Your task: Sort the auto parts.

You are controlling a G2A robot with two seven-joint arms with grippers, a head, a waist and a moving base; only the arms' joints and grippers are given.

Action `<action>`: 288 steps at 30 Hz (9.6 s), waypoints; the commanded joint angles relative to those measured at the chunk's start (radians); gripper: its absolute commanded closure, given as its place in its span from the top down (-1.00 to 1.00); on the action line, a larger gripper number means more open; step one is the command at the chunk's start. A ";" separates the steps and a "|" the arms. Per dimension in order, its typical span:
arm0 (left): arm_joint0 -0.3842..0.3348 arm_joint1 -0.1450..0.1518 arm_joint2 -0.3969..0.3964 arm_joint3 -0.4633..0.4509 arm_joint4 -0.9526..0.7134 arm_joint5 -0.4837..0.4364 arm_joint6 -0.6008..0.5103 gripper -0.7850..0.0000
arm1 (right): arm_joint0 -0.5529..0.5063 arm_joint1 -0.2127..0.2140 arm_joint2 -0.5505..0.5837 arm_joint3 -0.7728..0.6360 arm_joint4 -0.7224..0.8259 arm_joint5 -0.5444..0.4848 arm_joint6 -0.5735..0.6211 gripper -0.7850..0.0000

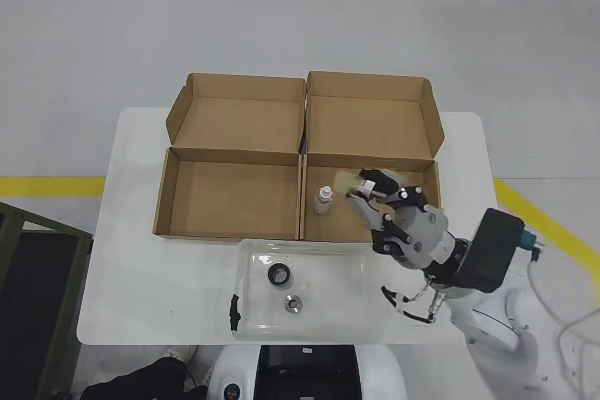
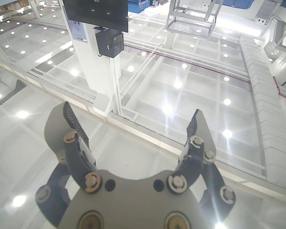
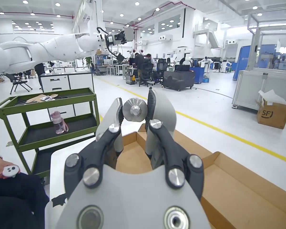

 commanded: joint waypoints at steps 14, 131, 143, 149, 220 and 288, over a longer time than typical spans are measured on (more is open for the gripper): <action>0.000 0.000 0.000 0.000 0.000 0.000 0.000 1.00 | -0.001 0.000 0.023 0.001 -0.019 -0.042 0.031 -1.00; 0.000 0.000 0.000 0.000 0.000 0.000 0.000 1.00 | -0.158 0.031 -0.049 0.005 -0.364 -0.222 0.502 1.00; 0.000 0.000 0.000 0.000 0.000 0.000 0.000 1.00 | -0.175 0.032 -0.171 0.033 -0.490 -0.218 0.495 1.00; 0.000 0.000 0.000 0.000 0.000 0.000 0.000 1.00 | -0.125 0.028 -0.222 0.082 -0.504 -0.234 0.517 1.00; 0.000 0.000 0.000 0.000 0.000 0.000 0.000 1.00 | 0.119 0.000 -0.471 0.313 -0.462 -0.278 0.645 -1.00; 0.000 0.000 0.000 0.000 0.000 0.000 0.000 1.00 | 0.184 -0.008 -0.271 0.040 -0.284 -0.069 0.405 -1.00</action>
